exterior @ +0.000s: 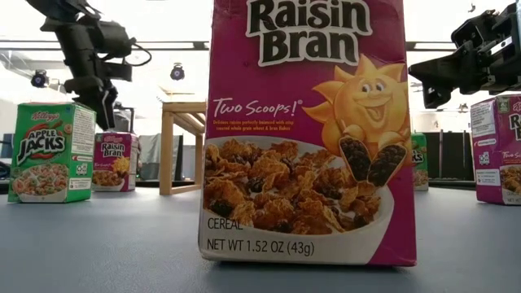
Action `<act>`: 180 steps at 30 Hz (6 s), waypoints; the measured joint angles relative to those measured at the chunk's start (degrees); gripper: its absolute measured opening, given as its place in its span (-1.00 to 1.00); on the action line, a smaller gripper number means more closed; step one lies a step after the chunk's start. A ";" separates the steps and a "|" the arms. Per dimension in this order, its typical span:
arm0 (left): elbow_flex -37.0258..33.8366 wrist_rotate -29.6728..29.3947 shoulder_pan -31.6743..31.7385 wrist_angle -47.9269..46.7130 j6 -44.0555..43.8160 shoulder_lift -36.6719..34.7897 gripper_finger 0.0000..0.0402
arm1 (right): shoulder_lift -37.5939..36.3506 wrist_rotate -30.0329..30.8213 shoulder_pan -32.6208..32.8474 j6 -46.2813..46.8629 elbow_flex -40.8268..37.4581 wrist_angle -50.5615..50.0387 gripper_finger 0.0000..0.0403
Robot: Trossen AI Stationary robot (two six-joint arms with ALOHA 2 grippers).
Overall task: Stack cereal on shelf
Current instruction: Put the top left purple cereal box on the shelf
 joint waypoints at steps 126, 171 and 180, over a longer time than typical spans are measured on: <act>85.49 10.41 -9.21 -27.85 -0.02 55.79 -0.35 | 0.00 0.00 0.01 -0.01 0.01 0.00 -0.95; 82.21 7.37 -11.70 -25.69 -1.50 55.46 -0.03 | 0.00 0.00 0.01 0.01 -0.01 0.00 -0.95; 82.23 7.39 -12.14 -23.77 -1.50 55.40 0.11 | 0.00 0.00 0.01 -0.04 0.01 0.00 -0.95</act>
